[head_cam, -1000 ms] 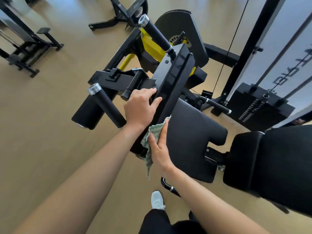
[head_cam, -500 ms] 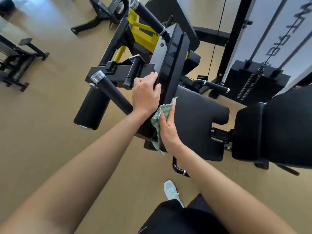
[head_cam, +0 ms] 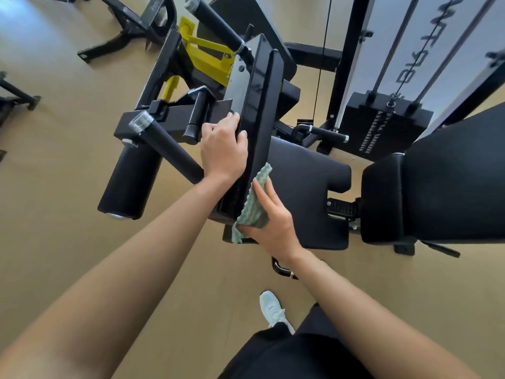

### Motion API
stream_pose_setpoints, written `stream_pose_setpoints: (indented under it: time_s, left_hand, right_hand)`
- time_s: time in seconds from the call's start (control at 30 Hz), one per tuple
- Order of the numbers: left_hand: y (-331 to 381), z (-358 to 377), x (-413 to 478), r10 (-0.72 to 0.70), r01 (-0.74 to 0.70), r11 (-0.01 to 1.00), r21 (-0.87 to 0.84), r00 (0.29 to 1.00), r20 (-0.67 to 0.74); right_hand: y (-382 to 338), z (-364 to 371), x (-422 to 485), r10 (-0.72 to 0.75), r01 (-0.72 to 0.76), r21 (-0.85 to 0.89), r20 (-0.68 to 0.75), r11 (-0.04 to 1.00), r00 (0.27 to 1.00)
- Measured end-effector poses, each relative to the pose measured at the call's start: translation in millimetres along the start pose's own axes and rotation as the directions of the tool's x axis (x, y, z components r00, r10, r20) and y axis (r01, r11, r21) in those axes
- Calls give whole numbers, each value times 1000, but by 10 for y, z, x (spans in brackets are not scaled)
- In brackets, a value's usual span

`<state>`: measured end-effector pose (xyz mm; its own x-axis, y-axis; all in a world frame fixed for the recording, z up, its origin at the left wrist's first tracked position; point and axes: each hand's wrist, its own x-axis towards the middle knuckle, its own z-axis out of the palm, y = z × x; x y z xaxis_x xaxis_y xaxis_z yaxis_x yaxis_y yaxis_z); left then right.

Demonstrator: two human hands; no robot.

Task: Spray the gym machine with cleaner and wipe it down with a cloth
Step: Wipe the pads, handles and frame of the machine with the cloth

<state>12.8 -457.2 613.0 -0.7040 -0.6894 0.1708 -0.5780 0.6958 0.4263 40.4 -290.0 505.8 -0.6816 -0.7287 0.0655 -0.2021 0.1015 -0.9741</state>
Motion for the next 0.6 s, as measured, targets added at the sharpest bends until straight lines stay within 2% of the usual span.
stream_pose_setpoints:
  time_s: [0.07, 0.13, 0.23, 0.3, 0.37, 0.43, 0.5, 0.6]
  left_hand:
    - [-5, 7, 3, 1, -1, 1000, -5, 1000, -10]
    - [-5, 12, 1, 1, -1, 1000, 2, 1000, -20]
    - [0, 10, -3, 3, -3, 1000, 13, 999, -32]
    - [4, 7, -10, 3, -2, 1000, 7, 999, -36]
    - [5, 10, -16, 0, 0, 1000, 1, 999, -36]
    - [6, 15, -17, -3, 3, 1000, 4, 999, -40]
    - [7, 17, -19, -5, 5, 1000, 7, 999, -39]
    - [-8, 22, -24, -9, 8, 1000, -3, 999, -50]
  right_hand:
    - [-27, -57, 90, -40, 42, -35, 70, 999, 997]
    - [-30, 39, 99, -56, 59, -53, 62, 997, 997]
    - [-18, 328, -48, -125, 119, -97, -65, 988, 990]
    - [12, 453, -192, -230, 200, -155, -210, 967, 950]
    - [88, 450, -293, -321, 274, -197, -275, 941, 906]
    - [128, 370, -305, -355, 316, -189, -232, 930, 906]
    - [118, 269, -222, -324, 306, -136, -136, 942, 936]
    - [25, 132, 70, -147, 147, 12, -15, 989, 989]
